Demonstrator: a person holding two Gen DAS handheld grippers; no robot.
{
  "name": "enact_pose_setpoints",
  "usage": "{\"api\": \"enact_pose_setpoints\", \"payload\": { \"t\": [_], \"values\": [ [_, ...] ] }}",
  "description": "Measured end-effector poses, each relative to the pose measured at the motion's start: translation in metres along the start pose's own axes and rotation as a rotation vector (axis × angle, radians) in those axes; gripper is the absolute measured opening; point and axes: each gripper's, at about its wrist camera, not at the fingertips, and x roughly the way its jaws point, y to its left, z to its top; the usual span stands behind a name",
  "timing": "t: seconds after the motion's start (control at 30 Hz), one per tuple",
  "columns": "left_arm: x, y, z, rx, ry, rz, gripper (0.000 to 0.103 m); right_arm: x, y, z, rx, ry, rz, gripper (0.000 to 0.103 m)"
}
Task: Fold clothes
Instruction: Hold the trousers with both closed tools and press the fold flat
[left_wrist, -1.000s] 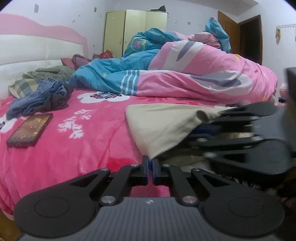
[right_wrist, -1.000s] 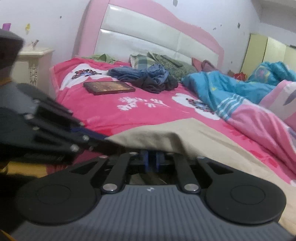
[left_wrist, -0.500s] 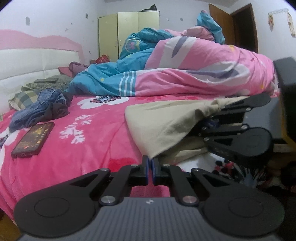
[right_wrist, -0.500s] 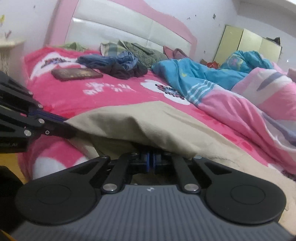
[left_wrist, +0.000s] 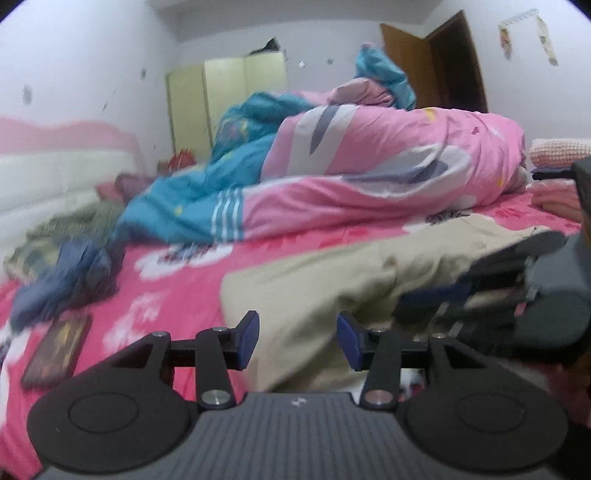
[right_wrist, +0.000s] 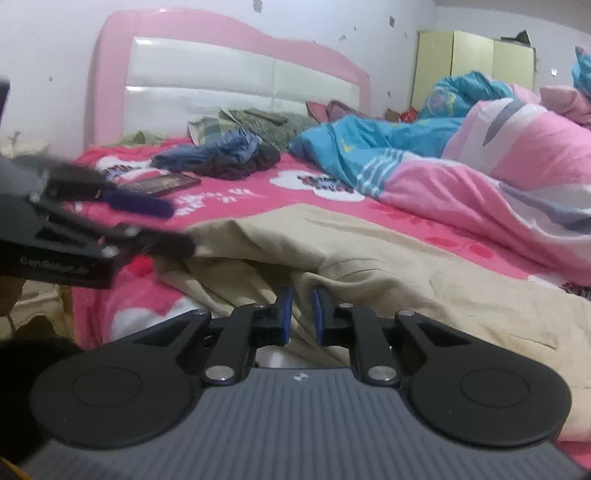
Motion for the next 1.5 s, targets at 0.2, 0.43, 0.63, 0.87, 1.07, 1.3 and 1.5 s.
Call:
{"api": "enact_pose_setpoints", "payload": {
  "t": [0.2,0.43,0.63,0.87,1.07,1.3,1.5],
  "values": [
    [0.009,-0.017,-0.004,0.109,-0.038,-0.02,0.003,0.007,0.006,-0.001,-0.019,-0.006,-0.056,0.004],
    [0.006,-0.025,-0.032,0.243,0.03,-0.06,0.002,0.03,0.008,-0.009,-0.014,0.053,-0.123,0.001],
    [0.006,-0.021,-0.037,0.251,0.033,-0.068,0.002,-0.012,-0.016,0.004,0.057,0.089,0.003,0.006],
    [0.008,-0.019,-0.041,0.25,0.045,-0.074,0.002,-0.03,-0.029,0.033,0.052,-0.1,-0.014,0.006],
    [0.011,-0.018,-0.044,0.251,0.085,-0.084,0.002,0.0,-0.038,-0.012,0.058,0.109,-0.047,0.003],
    [0.008,-0.016,-0.04,0.214,0.111,-0.082,0.002,-0.023,-0.035,0.028,0.073,-0.055,-0.007,0.006],
    [-0.026,0.003,-0.021,0.021,0.102,-0.12,0.012,0.018,-0.058,-0.008,0.284,0.059,0.135,0.007]
  ]
}}
